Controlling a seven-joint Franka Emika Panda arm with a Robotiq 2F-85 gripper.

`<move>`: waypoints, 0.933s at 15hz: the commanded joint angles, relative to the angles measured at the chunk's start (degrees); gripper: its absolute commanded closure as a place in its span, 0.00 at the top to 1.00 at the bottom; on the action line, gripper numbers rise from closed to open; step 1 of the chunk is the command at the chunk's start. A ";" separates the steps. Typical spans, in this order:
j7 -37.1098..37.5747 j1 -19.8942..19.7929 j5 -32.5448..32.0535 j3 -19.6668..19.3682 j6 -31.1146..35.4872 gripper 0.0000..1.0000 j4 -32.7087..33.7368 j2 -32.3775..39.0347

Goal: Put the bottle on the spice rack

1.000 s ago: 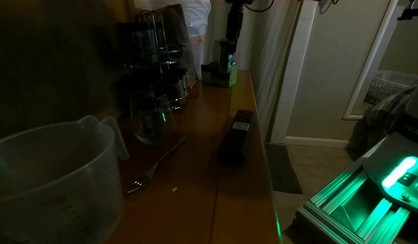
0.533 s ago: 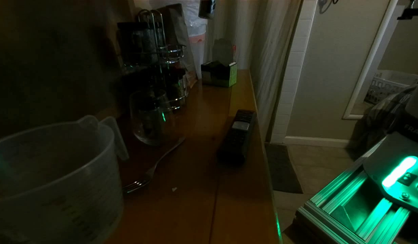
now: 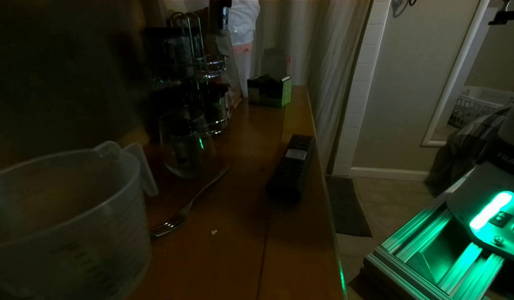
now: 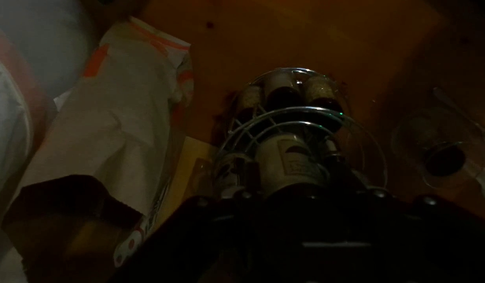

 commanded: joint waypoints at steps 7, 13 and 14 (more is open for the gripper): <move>-1.61 -3.11 -1.13 3.76 -4.80 0.23 8.58 10.45; -0.49 -4.07 -3.15 4.81 -8.00 0.23 10.57 12.31; -0.54 -4.14 -3.41 5.02 -8.54 0.23 10.78 12.77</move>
